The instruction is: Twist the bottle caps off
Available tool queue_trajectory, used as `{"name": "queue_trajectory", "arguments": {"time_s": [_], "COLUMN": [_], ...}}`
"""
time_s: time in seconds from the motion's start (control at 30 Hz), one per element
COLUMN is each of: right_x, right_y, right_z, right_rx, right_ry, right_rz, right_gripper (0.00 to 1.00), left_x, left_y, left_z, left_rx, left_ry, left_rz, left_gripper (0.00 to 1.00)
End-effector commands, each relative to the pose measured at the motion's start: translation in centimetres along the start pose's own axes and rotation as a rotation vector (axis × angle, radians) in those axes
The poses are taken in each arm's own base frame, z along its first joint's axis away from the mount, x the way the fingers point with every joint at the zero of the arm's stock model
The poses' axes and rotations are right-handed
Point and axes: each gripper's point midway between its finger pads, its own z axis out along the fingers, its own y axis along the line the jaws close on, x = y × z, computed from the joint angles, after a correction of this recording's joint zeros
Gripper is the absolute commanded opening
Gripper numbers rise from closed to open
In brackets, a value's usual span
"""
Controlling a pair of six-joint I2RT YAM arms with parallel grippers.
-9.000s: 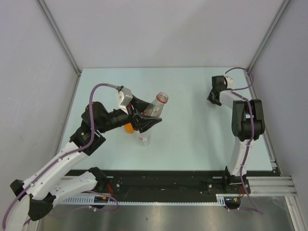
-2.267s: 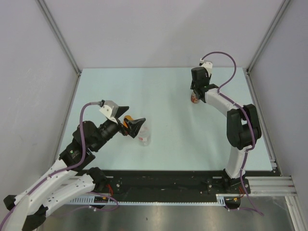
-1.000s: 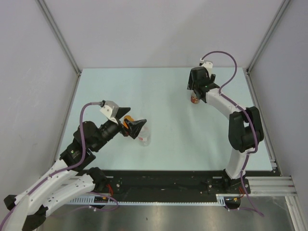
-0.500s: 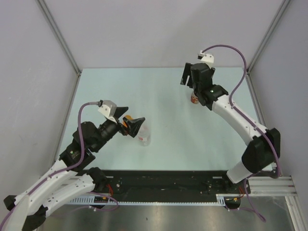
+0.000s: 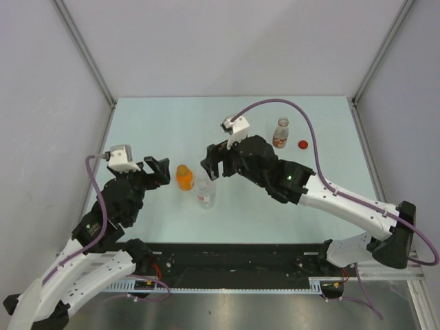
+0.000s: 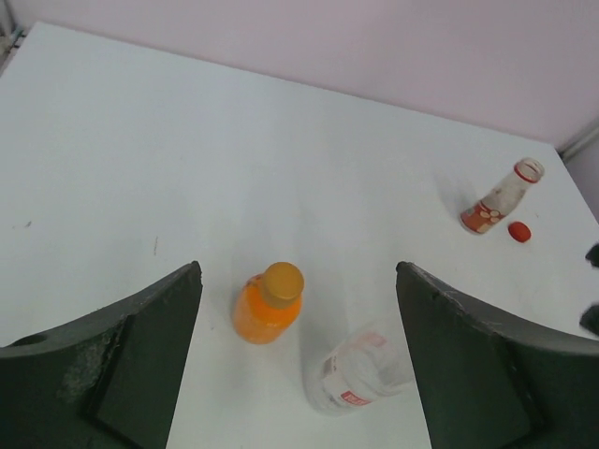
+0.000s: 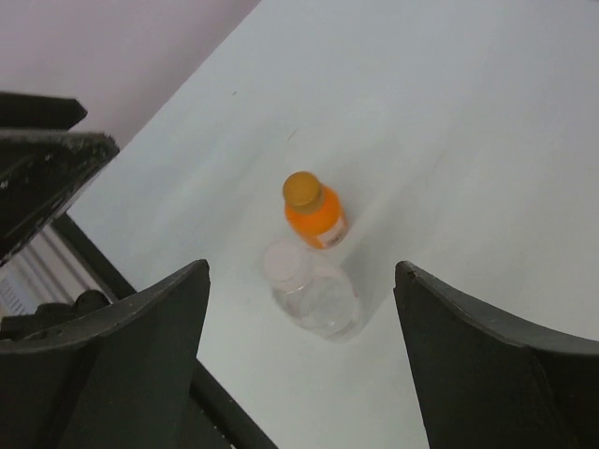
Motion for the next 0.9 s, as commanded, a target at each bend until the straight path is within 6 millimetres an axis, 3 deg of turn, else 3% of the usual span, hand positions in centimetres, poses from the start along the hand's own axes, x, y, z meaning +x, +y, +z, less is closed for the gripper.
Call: {"name": "queue_trajectory", "arguments": {"time_s": [0.0,0.17,0.57,0.87], "right_x": [2.2,3.8,7.1,8.0], "right_y": [1.8,3.7,3.4,2.3], "right_z": [1.3,2.3,5.6,6.8], "right_rx": [-0.030,-0.054,-0.024,0.013], "right_ry": [0.041,0.059,0.122,0.136], "right_rz": [-0.041,-0.054,-0.058,-0.056], "right_gripper": [0.83,0.84,0.83,0.77], "left_x": [1.5,1.9,2.7,2.7], "left_y": [3.1,3.5,3.6,3.5], "left_z": [-0.6,-1.1,-1.5,-1.7], "left_rx": [-0.149,-0.149,-0.121,-0.108], "left_ry": [0.032,0.041,0.056,0.054], "left_rz": [-0.056,-0.063,-0.049,-0.046], "left_gripper": [0.89,0.90,0.91,0.90]}}
